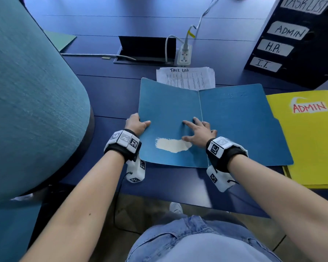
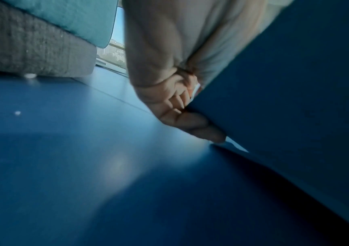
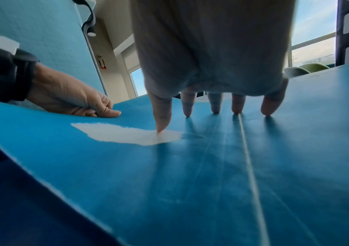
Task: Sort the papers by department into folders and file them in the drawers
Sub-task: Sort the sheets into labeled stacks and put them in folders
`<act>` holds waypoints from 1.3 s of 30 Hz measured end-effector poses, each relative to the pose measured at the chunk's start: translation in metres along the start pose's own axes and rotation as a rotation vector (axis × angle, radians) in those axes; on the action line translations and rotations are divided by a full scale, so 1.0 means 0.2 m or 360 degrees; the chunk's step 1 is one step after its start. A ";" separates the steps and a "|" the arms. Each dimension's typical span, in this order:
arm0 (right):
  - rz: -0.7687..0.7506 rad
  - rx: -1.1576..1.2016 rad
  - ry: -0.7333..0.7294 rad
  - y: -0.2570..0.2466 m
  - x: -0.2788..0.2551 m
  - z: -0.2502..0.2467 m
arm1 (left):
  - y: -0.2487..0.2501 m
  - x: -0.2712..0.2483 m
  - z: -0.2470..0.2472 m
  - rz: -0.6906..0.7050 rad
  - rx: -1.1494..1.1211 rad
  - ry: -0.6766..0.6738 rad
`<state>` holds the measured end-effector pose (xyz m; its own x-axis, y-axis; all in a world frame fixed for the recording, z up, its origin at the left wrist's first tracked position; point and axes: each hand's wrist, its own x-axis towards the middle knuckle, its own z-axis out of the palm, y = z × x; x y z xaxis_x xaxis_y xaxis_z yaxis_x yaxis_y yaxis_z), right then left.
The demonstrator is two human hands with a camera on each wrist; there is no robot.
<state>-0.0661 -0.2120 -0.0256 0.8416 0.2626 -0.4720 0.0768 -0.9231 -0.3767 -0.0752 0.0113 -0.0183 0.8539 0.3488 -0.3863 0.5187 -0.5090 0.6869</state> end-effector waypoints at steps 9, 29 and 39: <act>0.0045 -0.0128 0.0106 -0.01 0.04 0.01 | -0.09 0.00 0.04 -0.0229 0.0420 -0.0076; 0.0211 0.0433 0.0093 -0.06 0.54 -0.49 | 0.64 0.55 0.05 -0.0110 0.0463 -0.0076; 0.0779 0.0566 0.0406 0.14 0.88 -0.65 | 0.57 0.70 0.21 -0.0222 0.0418 -0.0156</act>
<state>0.1534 -0.2285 -0.0149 0.8380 -0.2795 -0.4686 -0.4920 -0.7583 -0.4277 0.1056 -0.0316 -0.0201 0.7671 0.3588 -0.5318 0.6137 -0.6517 0.4456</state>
